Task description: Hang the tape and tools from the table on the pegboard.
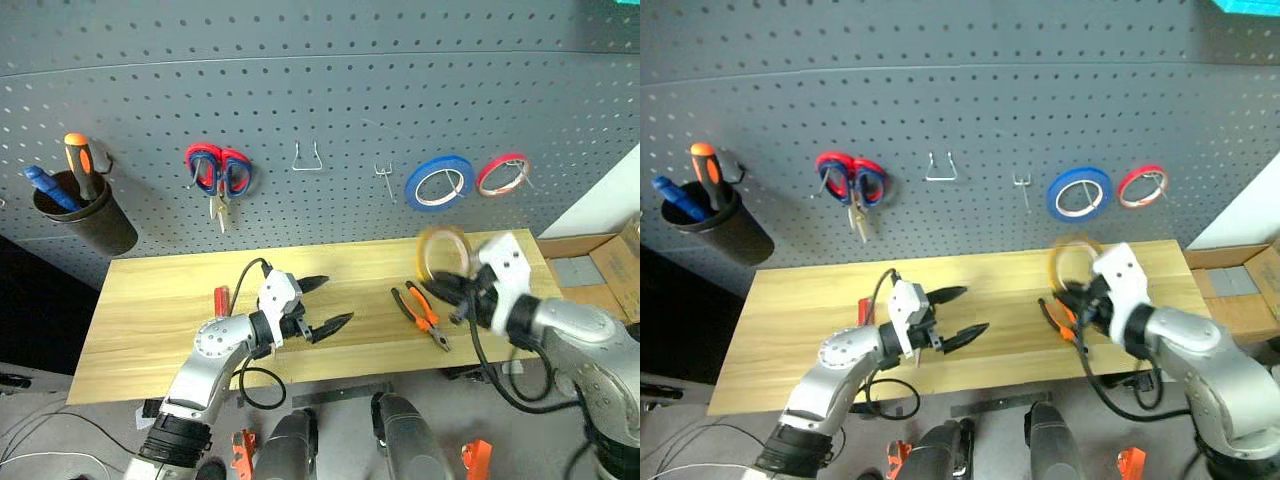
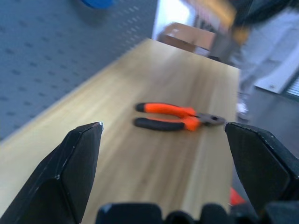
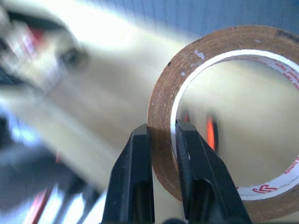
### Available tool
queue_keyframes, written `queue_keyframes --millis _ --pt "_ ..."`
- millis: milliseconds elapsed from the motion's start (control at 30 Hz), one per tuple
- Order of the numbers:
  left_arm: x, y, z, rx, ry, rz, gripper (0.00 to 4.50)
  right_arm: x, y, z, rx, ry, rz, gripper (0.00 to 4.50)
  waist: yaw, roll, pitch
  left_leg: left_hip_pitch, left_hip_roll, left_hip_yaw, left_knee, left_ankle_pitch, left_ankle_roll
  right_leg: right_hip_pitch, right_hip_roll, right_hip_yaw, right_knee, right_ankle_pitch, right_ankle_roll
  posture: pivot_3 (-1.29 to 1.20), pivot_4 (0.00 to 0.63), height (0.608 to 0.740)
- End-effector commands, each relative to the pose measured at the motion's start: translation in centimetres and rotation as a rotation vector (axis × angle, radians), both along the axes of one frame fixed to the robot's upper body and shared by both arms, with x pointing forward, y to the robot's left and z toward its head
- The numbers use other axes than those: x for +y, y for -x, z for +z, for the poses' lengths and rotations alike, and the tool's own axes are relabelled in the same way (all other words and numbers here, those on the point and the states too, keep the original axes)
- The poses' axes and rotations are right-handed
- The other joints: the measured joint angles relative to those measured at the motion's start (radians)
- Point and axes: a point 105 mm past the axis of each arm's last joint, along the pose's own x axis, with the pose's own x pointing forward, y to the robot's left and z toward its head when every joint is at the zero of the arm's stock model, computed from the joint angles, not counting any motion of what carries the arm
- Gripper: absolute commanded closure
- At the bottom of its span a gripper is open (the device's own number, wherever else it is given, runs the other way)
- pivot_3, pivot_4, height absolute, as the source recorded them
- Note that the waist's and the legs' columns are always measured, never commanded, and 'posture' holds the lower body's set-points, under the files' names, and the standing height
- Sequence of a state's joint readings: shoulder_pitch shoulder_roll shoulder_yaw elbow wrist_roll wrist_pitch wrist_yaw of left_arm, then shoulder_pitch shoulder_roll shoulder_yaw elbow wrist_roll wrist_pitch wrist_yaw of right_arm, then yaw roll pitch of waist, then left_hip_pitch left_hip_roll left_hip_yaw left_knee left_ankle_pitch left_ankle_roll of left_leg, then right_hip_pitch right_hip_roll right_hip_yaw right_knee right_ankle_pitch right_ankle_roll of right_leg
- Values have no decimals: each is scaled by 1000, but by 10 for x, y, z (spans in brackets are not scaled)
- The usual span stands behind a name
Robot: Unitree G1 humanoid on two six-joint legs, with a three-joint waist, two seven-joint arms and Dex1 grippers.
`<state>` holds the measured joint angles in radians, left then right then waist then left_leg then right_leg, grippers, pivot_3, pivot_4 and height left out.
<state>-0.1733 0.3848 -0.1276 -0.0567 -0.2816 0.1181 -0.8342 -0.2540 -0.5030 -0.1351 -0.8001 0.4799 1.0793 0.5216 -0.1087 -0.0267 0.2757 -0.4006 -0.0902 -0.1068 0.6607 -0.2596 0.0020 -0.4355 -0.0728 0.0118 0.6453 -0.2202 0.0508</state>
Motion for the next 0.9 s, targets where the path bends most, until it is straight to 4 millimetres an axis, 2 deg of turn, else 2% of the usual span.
queue_keyframes --millis 33,167,333,433,567,900 --pt "5 -1 23 -87 43 47 0 17 2 31 -153 -38 19 4399 -3 0 -4 0 0 0 1 0 0 0 0 0 0 1 0 -305 188 740" --pt "10 1 29 -125 50 76 0 32 -7 41 -195 -68 23 4399 -1 1 -15 0 -1 1 1 0 0 0 0 0 -1 4 0 -273 166 740" --pt "14 4 30 -165 68 102 0 37 -30 33 -194 -26 -25 4399 -2 3 -36 0 -1 2 0 0 0 -2 0 1 0 4 -1 -246 150 740" --pt "12 5 34 -176 83 110 0 45 -36 31 -195 -25 -2 4399 -2 4 -43 0 -1 4 1 0 1 -2 0 2 0 5 -1 -235 141 740" --pt "12 5 33 -177 83 125 0 49 -52 18 -181 16 -3 4400 -3 4 -57 1 -1 5 1 0 1 -2 1 3 1 5 -1 -221 136 740" --pt "17 3 24 -166 28 156 0 64 -111 -26 -138 213 -79 4400 -6 5 -67 2 0 6 2 1 2 -2 2 5 2 8 -3 -200 138 740"
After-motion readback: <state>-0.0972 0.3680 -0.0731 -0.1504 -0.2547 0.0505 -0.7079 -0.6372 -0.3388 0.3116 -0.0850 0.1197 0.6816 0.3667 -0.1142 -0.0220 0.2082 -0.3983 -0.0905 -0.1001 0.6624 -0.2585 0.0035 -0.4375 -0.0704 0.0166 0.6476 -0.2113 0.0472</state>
